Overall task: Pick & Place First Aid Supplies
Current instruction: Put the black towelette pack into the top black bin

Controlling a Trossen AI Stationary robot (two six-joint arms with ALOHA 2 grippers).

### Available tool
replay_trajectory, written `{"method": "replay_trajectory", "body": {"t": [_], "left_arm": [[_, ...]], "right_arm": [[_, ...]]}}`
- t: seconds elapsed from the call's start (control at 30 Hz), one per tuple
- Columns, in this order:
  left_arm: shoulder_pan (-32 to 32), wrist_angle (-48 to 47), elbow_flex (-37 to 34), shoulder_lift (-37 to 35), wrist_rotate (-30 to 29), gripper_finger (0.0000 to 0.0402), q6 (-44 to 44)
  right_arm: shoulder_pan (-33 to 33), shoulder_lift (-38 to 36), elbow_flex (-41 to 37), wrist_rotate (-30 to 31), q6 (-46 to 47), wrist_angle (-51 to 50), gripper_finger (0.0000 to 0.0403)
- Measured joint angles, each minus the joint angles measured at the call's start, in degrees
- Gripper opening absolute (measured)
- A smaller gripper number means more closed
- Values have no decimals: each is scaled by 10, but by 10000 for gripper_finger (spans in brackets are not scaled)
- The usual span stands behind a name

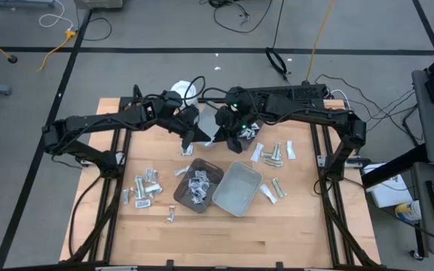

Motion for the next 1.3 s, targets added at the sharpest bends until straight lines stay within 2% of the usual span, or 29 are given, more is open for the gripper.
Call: {"method": "replay_trajectory", "body": {"t": [0.1, 0.27, 0.4, 0.57, 0.83, 1.03, 1.3], "left_arm": [[0, 8, 0, 0, -6, 13, -37], [1, 13, 0, 0, -12, 78, -66], [1, 12, 0, 0, 5, 125, -72], [0, 11, 0, 0, 6, 159, -88], [0, 10, 0, 0, 6, 176, -87], [-1, 10, 0, 0, 6, 177, -86], [-1, 10, 0, 0, 6, 177, -86]], "right_arm": [[-4, -1, 0, -1, 2, -2, 4], [-32, 0, 4, 0, 20, -49, 3], [-64, 11, 6, 30, 18, -85, 2], [-103, 20, 6, 88, 3, -142, 1], [-146, 36, 5, 209, -20, -193, 1], [-161, 53, 0, 210, -35, -202, 0], [-168, 52, -99, 210, -33, -141, 0]]}}
